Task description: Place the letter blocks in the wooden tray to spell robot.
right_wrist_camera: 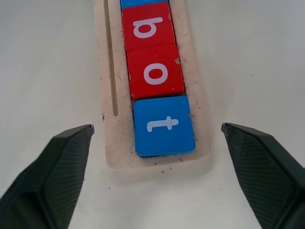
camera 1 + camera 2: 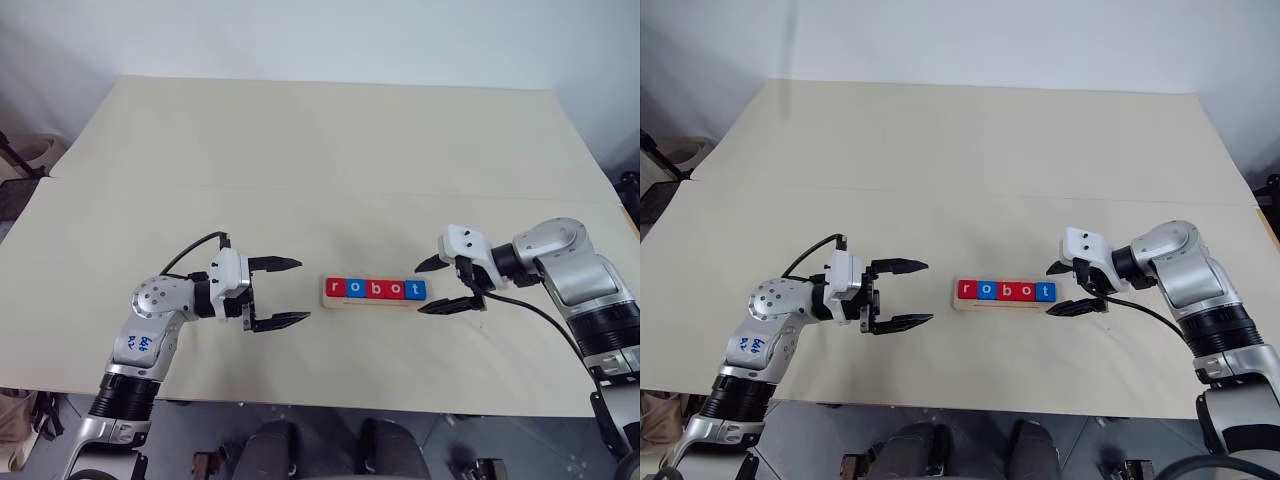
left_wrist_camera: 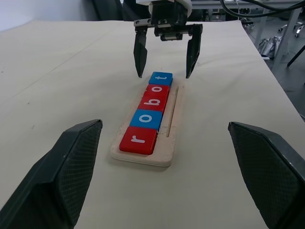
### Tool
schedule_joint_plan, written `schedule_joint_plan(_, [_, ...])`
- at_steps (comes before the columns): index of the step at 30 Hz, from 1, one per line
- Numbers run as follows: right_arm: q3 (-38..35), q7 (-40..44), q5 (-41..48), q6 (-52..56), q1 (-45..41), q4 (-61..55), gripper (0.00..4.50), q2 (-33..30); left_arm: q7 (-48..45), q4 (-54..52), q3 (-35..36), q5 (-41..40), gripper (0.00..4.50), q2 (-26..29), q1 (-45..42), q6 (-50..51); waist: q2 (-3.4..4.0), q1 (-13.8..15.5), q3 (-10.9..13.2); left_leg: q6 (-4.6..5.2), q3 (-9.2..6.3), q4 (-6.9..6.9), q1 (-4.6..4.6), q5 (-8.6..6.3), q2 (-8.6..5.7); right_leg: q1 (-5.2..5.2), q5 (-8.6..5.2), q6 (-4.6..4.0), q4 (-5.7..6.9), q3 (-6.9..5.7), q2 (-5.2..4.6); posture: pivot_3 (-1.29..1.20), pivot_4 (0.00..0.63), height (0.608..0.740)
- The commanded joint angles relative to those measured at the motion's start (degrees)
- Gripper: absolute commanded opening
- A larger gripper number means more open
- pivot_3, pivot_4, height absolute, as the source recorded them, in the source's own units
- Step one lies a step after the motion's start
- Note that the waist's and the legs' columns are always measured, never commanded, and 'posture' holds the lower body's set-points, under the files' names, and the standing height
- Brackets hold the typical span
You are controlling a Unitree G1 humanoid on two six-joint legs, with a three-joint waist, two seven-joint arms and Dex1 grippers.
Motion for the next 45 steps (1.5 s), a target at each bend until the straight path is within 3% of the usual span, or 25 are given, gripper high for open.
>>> schedule_joint_plan(1, [-3.36, 0.52, 1.66, -0.31, 0.07, -2.3, 4.47, -2.26, -0.65, -0.65, 1.12, -0.85, 4.5, 0.5, 0.45, -1.53, 0.0, 0.04, 0.0, 0.0, 0.0, 0.0, 0.0, 0.0, 0.0, 0.0, 0.0, 0.0, 0.0, 0.0, 0.0, 0.0, 0.15, 0.74])
schedule_joint_plan(4, [-3.77, 0.98, 1.81, -0.1, 0.56, -2.33, 3.89, -3.4, -0.94, 0.0, 1.2, -0.81, 4.5, 0.57, 0.31, -1.96, 0.0, 0.04, 0.0, 0.0, 0.0, 0.0, 0.0, 0.0, 0.0, 0.0, 0.0, 0.0, 0.0, 0.0, -0.01, 0.0, 0.15, 0.74])
schedule_joint_plan(15, [-1.83, -1.3, -0.19, -2.46, 1.06, 0.29, 0.2, -1.91, -0.69, 0.37, 1.2, -0.74, 4.5, 0.61, -0.38, -1.82, 0.0, -0.02, 0.0, 0.0, 0.01, 0.0, 0.01, 0.0, 0.0, 0.0, 0.0, 0.0, 0.0, 0.0, 0.0, 0.0, 0.15, 0.74])
schedule_joint_plan(16, [-1.69, -1.65, -0.42, -2.6, 0.92, 0.6, 0.05, -1.61, -0.65, 0.32, 1.22, -0.75, 4.5, 0.64, -0.41, -1.74, 0.0, -0.02, 0.0, 0.0, 0.02, 0.0, 0.0, 0.0, 0.0, 0.0, 0.0, 0.0, 0.0, 0.0, 0.0, 0.0, 0.15, 0.74])
schedule_joint_plan(25, [-2.23, -1.45, 0.0, -1.17, 1.61, -1.3, 0.05, -1.08, 0.12, -0.6, 1.35, -0.57, 4.5, 1.21, -0.11, -0.84, 0.0, -0.02, 0.0, 0.0, 0.01, 0.0, 0.01, 0.0, 0.0, 0.0, 0.0, 0.0, 0.0, 0.0, 0.0, 0.0, 0.15, 0.74])
schedule_joint_plan(30, [-7.7, -1.93, 3.8, 0.86, 6.31, -5.28, 0.05, -4.3, 0.14, -1.4, 2.67, -1.27, 4.5, 2.78, 1.66, -0.07, 0.0, 0.17, 0.0, 0.0, -0.01, 0.0, -0.01, 0.0, 0.01, 0.0, 0.0, 0.0, 0.0, 0.0, -0.02, 0.0, 0.15, 0.74])
schedule_joint_plan(33, [-12.54, -2.55, 8.14, 2.85, 11.5, -9.71, 0.57, -5.13, 0.05, -1.46, 3.81, -2.02, 4.5, 3.76, 2.6, 0.46, 0.0, 0.22, 0.0, 0.0, -0.03, -0.03, -0.02, 0.0, 0.02, 0.0, 0.0, 0.0, -0.01, -0.02, -0.02, 0.0, 0.15, 0.74])
schedule_joint_plan(37, [-23.22, -3.72, 15.17, -5.24, 22.98, -16.06, 1.75, -2.47, -0.49, -1.67, 6.25, -3.3, 4.5, 5.35, 4.19, 0.7, 0.0, 0.42, 0.0, 0.0, -0.03, -0.02, 0.02, 0.0, 0.03, 0.03, 0.0, 0.0, 0.0, -0.01, -0.02, 0.0, 0.15, 0.74])
schedule_joint_plan(45, [-31.36, -4.87, 23.16, -7.09, 33.57, -20.11, 4.47, 0.27, -1.43, 1.09, 8.71, -3.42, 4.5, 7.48, 4.64, 0.31, 0.0, 0.67, 0.0, 0.0, 0.02, -0.01, 0.1, 0.0, 0.04, 0.06, 0.0, 0.01, 0.02, 0.05, 0.0, 0.0, 0.15, 0.74])
